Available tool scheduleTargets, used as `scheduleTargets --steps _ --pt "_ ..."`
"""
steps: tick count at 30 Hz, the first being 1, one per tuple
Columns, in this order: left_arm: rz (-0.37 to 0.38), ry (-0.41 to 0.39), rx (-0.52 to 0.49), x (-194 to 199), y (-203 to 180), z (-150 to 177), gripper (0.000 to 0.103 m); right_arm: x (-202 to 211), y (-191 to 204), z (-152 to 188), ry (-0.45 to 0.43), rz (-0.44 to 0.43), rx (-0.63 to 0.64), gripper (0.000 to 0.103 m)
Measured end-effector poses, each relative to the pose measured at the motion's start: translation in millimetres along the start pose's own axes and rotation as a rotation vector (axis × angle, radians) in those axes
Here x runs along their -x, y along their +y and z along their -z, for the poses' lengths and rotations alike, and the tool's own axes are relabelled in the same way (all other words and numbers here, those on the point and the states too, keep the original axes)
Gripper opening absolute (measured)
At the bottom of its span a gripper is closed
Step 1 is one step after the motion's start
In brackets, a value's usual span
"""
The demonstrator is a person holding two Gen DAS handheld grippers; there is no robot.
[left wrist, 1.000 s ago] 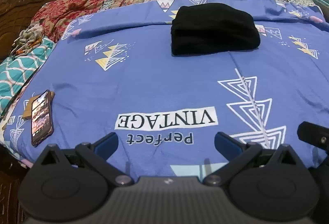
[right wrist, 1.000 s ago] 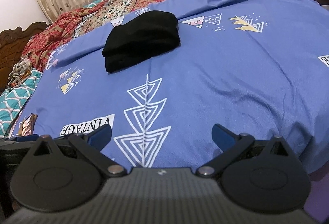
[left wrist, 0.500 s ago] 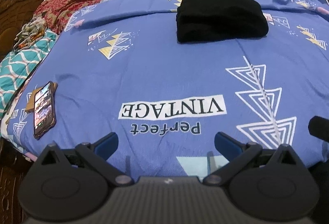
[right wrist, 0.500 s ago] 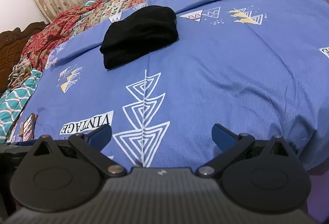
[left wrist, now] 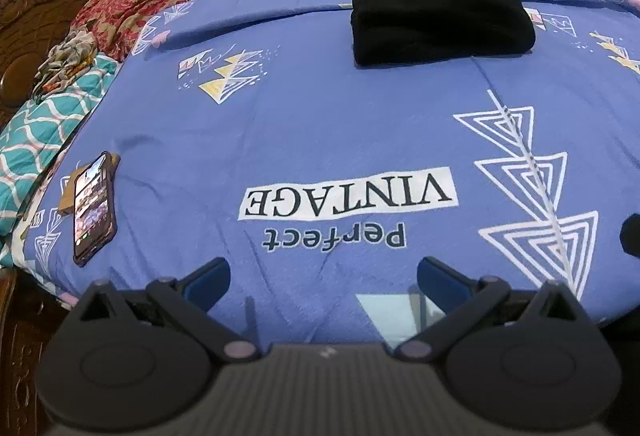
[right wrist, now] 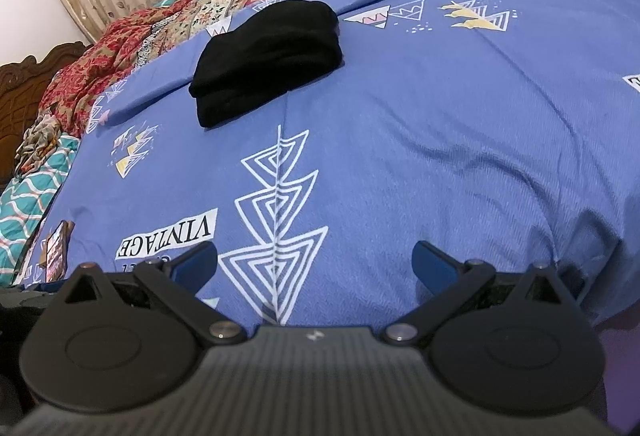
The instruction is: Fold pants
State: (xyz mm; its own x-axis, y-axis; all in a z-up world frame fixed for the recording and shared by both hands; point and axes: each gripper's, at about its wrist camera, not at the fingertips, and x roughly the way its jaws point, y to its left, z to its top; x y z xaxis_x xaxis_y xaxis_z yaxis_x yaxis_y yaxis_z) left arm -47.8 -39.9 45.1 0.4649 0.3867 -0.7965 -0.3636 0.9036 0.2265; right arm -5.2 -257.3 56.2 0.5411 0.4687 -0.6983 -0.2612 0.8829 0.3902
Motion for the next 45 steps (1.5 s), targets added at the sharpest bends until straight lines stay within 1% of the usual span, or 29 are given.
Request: scheduleTargets --steps 9,19,32,41,45 --pt "-0.017 0.014 -0.01 -5 -2 1 0.103 -2 -5 0 0.017 -0.004 -0.016 0.103" --pt "-0.018 0.043 -0.008 -11 -2 3 0.103 -5 -8 1 0.04 -0.006 -0.035 0.103" --pt "-0.02 0.061 -0.009 -15 -3 4 0.103 -8 -12 0 0.06 -0.008 -0.044 0.103" --pt "-0.017 0.06 -0.008 -14 -4 4 0.103 -8 -12 0 0.058 -0.008 -0.043 0.103" --pt "-0.012 0.053 -0.004 -12 -4 3 0.103 -3 -8 0 0.022 0.005 -0.015 0.103"
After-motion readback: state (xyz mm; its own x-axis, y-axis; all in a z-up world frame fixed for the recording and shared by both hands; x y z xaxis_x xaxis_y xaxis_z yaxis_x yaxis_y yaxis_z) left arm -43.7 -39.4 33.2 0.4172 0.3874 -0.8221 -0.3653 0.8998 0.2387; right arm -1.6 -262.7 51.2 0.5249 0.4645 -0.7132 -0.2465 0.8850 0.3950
